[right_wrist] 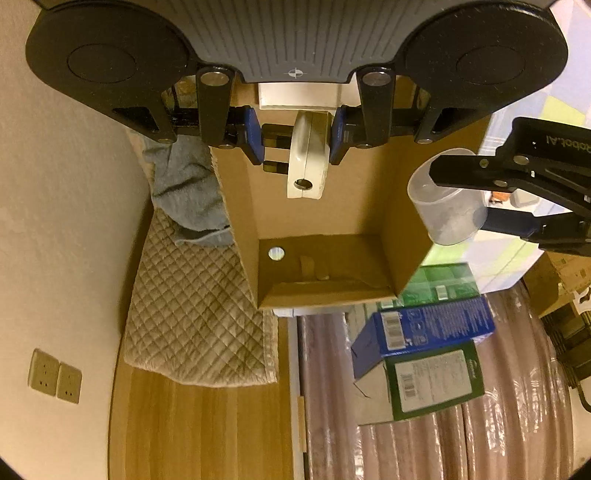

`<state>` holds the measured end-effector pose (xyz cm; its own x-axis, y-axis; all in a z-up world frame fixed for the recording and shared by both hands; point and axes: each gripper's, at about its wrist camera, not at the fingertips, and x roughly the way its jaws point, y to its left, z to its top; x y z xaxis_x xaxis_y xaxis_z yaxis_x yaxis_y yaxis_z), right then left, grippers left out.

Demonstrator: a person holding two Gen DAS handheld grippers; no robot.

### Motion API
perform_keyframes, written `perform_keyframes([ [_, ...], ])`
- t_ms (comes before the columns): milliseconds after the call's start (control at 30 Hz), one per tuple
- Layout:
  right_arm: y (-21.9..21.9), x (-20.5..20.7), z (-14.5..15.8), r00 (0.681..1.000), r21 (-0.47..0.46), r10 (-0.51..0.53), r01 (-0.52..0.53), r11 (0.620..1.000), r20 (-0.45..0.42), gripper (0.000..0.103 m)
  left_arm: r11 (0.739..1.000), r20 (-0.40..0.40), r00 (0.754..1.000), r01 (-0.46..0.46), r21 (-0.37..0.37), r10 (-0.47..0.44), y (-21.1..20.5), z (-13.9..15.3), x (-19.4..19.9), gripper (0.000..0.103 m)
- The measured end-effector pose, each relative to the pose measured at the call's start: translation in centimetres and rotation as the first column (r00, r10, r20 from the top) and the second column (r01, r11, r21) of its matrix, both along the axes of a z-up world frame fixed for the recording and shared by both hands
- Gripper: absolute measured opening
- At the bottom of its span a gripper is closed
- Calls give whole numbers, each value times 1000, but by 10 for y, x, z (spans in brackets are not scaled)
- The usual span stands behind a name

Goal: Organize rigid objects
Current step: 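Lower both held objects into the box and open both tools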

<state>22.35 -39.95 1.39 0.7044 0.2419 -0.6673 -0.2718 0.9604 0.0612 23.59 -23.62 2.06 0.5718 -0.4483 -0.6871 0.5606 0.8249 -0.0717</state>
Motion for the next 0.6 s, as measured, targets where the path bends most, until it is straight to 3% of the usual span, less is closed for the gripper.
perform_keyframes([
  [333, -6, 13, -17, 1000, 6, -10, 10, 1000, -28, 34, 998, -6, 1000, 27, 60, -27, -14, -23, 20, 72],
  [367, -6, 13, -18, 999, 9, -13, 13, 1000, -30, 34, 998, -2, 1000, 24, 62, -24, -14, -23, 22, 74],
  [400, -6, 14, -19, 999, 12, -14, 15, 1000, -32, 34, 998, 8, 1000, 19, 62, -19, -13, -23, 24, 83],
  [600, -3, 13, -23, 999, 8, -7, 8, 1000, -38, 34, 999, 34, 999, -16, 47, 14, 2, -16, 26, 83],
])
